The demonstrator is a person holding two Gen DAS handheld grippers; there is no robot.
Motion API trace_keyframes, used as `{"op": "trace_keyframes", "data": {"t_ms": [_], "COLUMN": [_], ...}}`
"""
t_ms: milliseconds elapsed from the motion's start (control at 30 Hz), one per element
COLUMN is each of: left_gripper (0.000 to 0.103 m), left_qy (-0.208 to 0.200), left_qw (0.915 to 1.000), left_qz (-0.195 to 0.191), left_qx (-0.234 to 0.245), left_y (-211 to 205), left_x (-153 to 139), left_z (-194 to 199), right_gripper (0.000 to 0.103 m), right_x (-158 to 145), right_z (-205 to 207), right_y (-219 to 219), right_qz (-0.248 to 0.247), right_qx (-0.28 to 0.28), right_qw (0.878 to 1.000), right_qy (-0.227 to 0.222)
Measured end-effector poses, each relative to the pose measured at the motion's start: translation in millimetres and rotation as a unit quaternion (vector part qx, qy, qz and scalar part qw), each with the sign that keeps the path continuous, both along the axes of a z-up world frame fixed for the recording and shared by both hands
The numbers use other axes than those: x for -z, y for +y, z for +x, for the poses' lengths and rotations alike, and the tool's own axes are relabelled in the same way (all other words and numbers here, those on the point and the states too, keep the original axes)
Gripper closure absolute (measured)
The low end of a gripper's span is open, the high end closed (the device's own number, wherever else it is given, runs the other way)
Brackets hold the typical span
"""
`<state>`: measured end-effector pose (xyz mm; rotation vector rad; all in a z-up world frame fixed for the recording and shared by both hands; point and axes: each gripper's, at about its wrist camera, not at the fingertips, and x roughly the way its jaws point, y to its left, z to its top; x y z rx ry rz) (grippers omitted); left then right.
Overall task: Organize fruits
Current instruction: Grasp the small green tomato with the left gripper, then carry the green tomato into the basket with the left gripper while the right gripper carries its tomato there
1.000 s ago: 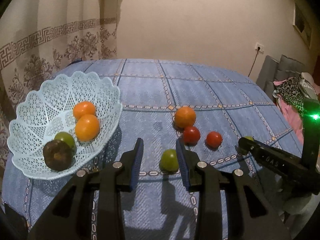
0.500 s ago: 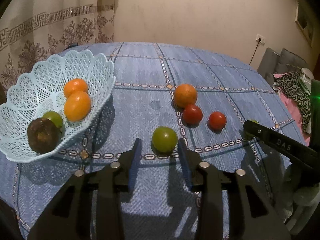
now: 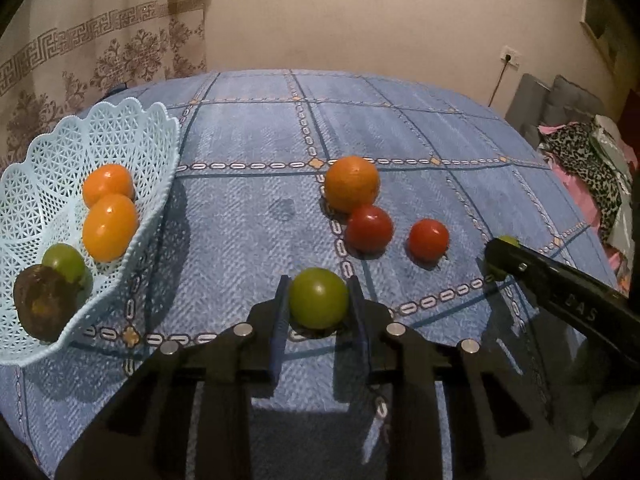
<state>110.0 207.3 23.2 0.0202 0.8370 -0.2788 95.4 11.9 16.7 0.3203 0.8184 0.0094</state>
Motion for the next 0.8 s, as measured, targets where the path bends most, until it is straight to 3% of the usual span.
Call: {"op": "trace_keyframes", "data": {"t_ms": [300,800], "left_gripper": [0.075,0.075], "left_qy": [-0.058,-0.105], "left_qw": [0.9982,0.9889], "left_qz": [0.011,-0.002], "left_qx": [-0.013,-0.105], "left_y": [1.8,63.1], "left_x": [-25.1,-55.6], "left_z": [-22.0,-24.6], "right_gripper": [0.073,0.073], "right_x": [1.1,2.4], "right_z": [1.5,2.7], "right_y": [0.0,2.5], "right_qz": [-0.004,-0.007], "right_qx": [-0.001,-0.001], "right_qw": [1.0,1.0], "right_qy": [-0.002,-0.004]}}
